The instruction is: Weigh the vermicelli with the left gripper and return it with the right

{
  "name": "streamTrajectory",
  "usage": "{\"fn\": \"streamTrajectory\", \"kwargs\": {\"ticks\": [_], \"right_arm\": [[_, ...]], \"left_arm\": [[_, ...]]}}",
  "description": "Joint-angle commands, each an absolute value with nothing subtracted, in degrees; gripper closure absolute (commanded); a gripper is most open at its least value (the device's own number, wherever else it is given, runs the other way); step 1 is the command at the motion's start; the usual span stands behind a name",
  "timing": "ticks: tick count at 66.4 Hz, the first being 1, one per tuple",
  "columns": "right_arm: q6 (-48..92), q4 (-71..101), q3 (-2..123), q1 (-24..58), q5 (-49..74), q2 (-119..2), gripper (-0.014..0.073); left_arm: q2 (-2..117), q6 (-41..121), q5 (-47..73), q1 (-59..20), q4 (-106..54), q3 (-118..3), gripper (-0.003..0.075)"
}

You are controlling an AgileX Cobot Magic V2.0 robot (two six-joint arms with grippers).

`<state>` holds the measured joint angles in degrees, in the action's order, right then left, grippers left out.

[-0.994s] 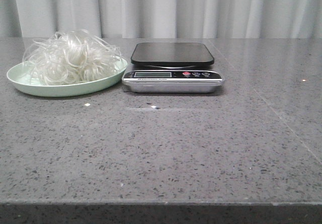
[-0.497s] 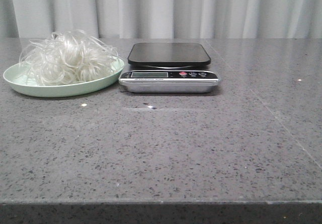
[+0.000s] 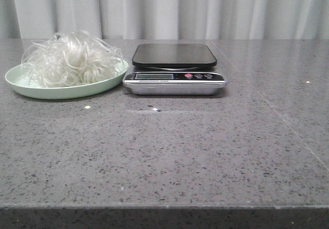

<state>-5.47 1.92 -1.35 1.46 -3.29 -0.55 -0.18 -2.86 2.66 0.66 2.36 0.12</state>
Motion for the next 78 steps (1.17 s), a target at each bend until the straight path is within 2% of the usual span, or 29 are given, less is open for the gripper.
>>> {"fn": "streamTrajectory", "kwargs": {"ticks": [1,78], "right_arm": [[-4.97,2.01,-1.11,0.91,-5.8,1.82,0.0426],[-4.92,1.07,-1.11,0.8,-5.81,1.57,0.0426]], "left_arm": [[-1.31,-3.4,-1.46,0.66,2.49,0.57,0.0594],[-1.31,-3.4,-1.46,0.66,2.49,0.57,0.0594]]}}
